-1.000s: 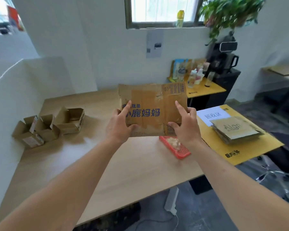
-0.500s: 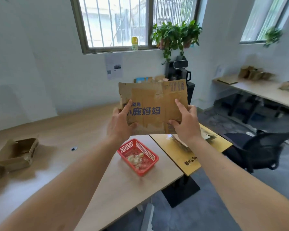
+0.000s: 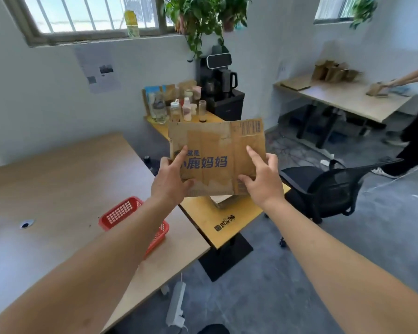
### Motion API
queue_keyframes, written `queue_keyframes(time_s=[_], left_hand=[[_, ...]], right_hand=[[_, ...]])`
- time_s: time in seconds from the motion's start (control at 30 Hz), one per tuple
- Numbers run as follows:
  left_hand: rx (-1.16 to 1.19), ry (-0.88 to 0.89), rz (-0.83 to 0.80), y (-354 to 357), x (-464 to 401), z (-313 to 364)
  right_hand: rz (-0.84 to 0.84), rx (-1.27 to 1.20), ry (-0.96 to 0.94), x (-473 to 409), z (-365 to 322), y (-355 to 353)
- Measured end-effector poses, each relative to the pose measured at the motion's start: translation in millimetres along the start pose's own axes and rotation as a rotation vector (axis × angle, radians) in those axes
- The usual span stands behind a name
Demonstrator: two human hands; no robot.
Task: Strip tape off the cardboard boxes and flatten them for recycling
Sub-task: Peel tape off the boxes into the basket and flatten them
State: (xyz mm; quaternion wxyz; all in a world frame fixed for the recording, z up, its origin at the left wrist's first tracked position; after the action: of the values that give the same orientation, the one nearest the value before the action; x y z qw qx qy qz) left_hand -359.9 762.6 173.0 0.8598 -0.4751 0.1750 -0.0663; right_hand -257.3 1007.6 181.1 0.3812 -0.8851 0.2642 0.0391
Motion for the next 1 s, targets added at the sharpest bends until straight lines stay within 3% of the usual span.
queue_keyframes(time_s=[0.3,0.63,1.0], left_hand=[[-0.009,-0.052,-0.112,135.0,-99.2,22.3],[-0.030,-0.210,-0.243,251.6,-186.8,12.8],[-0.052,-0.639,-0.204,340.3,-198.8,-12.5]], right_hand=[[-0.066,0.092,0.097,-104.6,117.8,25.2],[-0.272,0.118,0.190,-217.9,215.4,83.6],[-0.690,0.058,0.098,-310.7,300.9,174.0]])
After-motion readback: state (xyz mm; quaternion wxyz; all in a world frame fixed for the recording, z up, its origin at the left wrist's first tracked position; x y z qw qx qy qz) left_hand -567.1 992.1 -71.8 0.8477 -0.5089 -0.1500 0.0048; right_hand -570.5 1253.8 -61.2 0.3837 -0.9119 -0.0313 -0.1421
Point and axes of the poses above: each hand's wrist, its own x-axis away from the middle knuckle, its own y-axis out of the palm, z = x × y, the point moved 10 cm from there along -x, towards the middle knuckle, and after that the axes turned 7 degrees about -x, right-handed, at the moved point
